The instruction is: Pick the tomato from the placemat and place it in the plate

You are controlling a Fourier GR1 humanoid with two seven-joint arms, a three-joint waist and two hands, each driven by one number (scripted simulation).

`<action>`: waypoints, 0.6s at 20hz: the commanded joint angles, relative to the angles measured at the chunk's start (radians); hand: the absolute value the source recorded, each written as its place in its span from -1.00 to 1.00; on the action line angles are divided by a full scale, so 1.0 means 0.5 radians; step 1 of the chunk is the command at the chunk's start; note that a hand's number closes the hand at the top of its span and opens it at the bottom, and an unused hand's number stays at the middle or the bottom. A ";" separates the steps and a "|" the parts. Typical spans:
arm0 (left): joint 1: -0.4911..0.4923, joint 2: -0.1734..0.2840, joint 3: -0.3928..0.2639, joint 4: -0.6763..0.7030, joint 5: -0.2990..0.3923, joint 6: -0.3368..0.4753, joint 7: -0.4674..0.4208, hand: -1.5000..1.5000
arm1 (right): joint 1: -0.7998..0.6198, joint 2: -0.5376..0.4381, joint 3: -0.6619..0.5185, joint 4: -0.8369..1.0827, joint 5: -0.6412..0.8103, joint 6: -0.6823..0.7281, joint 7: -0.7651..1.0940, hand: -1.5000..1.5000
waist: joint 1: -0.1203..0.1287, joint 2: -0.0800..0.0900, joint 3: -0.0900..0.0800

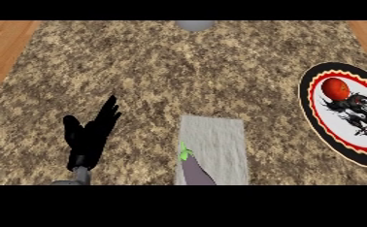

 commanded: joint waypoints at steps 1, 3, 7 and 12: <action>-0.015 0.014 0.004 0.041 0.007 -0.025 0.032 0.00 | 0.144 -0.076 0.036 -0.021 0.033 0.412 -0.257 -1.00 | -0.020 0.002 -0.004; -0.072 -0.006 0.032 0.111 0.019 -0.002 0.053 0.00 | 0.191 -0.102 0.058 -0.067 0.044 0.498 -0.288 -1.00 | -0.040 0.007 -0.001; 0.046 0.001 0.010 0.042 0.008 -0.010 0.034 0.00 | 0.378 -0.152 0.115 -0.152 0.109 0.422 -0.448 -1.00 | -0.038 -0.006 -0.002; 0.008 -0.020 0.012 0.031 -0.021 0.043 0.054 0.00 | 0.506 -0.156 0.149 -0.203 0.136 0.353 -0.545 -1.00 | -0.041 -0.009 -0.001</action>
